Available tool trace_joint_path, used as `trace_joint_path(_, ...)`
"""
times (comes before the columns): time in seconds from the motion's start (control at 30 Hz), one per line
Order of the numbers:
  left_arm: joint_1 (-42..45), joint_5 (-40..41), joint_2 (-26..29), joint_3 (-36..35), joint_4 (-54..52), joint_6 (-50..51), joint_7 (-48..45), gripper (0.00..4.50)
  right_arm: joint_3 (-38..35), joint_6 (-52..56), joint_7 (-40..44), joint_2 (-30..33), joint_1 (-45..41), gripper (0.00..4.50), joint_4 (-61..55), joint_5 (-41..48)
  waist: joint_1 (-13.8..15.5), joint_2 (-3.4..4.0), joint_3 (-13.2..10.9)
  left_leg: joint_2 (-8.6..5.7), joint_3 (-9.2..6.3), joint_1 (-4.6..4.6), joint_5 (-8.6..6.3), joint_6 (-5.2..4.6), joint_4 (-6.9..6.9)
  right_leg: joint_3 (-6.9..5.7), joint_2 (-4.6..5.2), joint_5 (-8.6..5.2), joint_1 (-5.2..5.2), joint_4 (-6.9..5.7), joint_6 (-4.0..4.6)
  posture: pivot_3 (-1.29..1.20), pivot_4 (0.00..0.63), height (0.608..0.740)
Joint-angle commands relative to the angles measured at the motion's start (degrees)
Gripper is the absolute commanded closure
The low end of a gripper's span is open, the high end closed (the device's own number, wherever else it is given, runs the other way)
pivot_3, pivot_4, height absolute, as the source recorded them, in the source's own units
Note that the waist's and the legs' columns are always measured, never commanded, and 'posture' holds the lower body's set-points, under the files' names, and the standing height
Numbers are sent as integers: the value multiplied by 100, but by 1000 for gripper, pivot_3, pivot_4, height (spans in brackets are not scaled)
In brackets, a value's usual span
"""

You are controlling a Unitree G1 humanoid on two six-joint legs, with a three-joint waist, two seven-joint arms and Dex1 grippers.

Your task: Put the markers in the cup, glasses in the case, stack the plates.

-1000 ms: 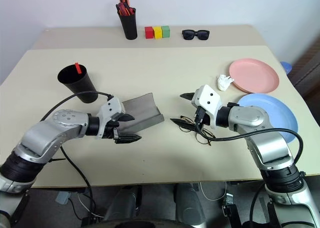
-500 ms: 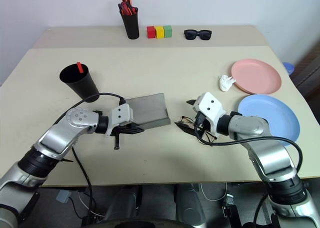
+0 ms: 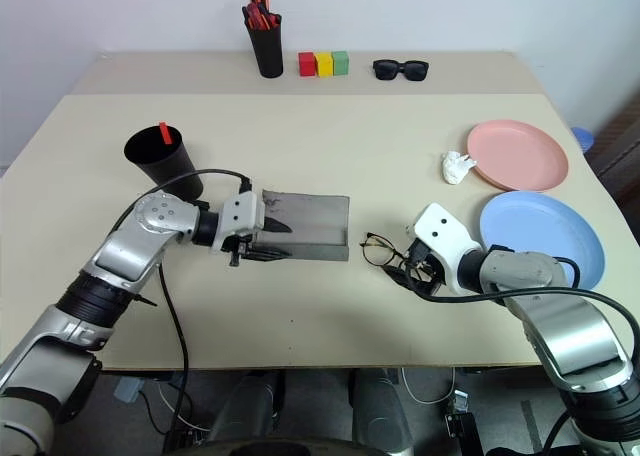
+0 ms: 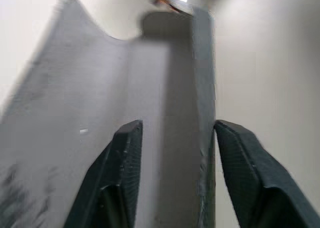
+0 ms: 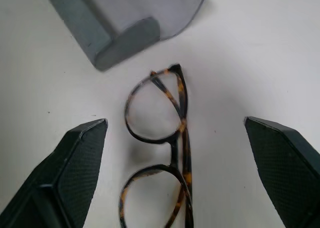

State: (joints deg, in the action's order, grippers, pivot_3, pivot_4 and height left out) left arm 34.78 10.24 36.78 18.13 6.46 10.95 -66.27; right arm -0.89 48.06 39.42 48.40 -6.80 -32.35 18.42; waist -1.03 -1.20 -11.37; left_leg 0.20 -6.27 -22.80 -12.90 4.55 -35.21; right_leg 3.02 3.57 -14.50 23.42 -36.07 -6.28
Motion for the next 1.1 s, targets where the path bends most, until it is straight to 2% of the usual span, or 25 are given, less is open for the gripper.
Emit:
trace_joint_path(0.03, -17, 178, 36, -567, -116, 138, 250, 2061, -5, 6, -107, 33, -66, 582, 145, -132, -2, 0, 0, 0, 0, 0, 0, 0, 0, 0, 0, 0, 0, -1, 0, 0, 150, 740)
trace_joint_path(0.07, -71, 205, 33, -647, -158, 207, 306, 2061, -9, 42, -118, 32, -70, 879, 182, -126, -4, 0, 0, 0, 0, 1, 0, 0, 0, 0, 0, 0, 0, -1, -1, 0, 150, 740)
trace_joint_path(0.27, -903, 1054, 52, -1410, -1243, 1184, 527, 2061, 53, 11, -53, 123, -73, 4052, 296, -213, -8, 0, 0, 0, -2, 2, -1, -2, 2, -1, 0, 3, 0, -3, -8, 0, 150, 740)
trace_joint_path(0.3, -984, 1100, 62, -1468, -1352, 1285, 587, 2061, 55, -9, -36, 136, -78, 4440, 291, -221, -2, 0, 0, 1, -3, 2, -1, -2, 1, -2, 0, 3, 0, -4, -8, 0, 150, 740)
trace_joint_path(0.47, -1627, 1151, 214, -1912, -1693, 1572, 1036, 2061, 126, -318, 146, 339, -187, 4440, 104, -362, -16, 1, 1, 0, 2, 8, -1, -2, -4, 0, 2, 0, -7, -2, -1, 0, 150, 740)
trace_joint_path(0.57, -1993, 1160, 245, -2230, -1793, 1624, 1319, 2061, 38, -419, 308, 344, -568, 4440, -123, -151, -25, 2, 0, 2, 0, 13, -1, -2, 0, -1, -1, -1, -7, -4, 0, 0, 150, 740)
trace_joint_path(0.7, -2660, 1087, 254, -2731, -1854, 1520, 1727, 2061, 273, -219, 316, -220, -1608, 4440, -341, 313, -149, 4, -1, 6, 2, 19, -1, -3, 2, 0, -1, 1, -6, -6, 2, 0, 150, 740)
trace_joint_path(0.8, -3011, 1110, 265, -2939, -1987, 1466, 1852, 2061, 1079, -45, -62, -1260, -2479, 4440, -85, 275, -148, -8, 6, 15, -4, 23, -1, -2, 6, -8, -9, 2, -12, -6, 3, 0, 150, 740)
trace_joint_path(0.9, -3127, 1220, 222, -3090, -2076, 1502, 1946, 2061, 1855, -104, -414, -1972, -2998, 4440, 562, -249, -146, -4, 4, 16, -2, 23, -1, -2, 8, -6, -10, 4, -7, -7, 7, 0, 150, 740)
trace_joint_path(1.0, -3195, 1283, 231, -3120, -2232, 1580, 2009, 2061, 2348, -434, -510, -2146, -3149, 4440, 1131, -743, -87, -5, 4, 12, -3, 17, -1, -2, 6, -8, -4, 4, -9, -3, 7, 0, 150, 740)
trace_joint_path(1.1, -3255, 1376, 238, -3173, -2470, 1698, 2068, 2061, 2496, -768, -499, -2111, -3140, 4440, 1579, -1057, -61, -5, 4, 5, -1, 10, -1, -1, 6, -6, 4, 4, -6, 3, 7, 0, 150, 740)
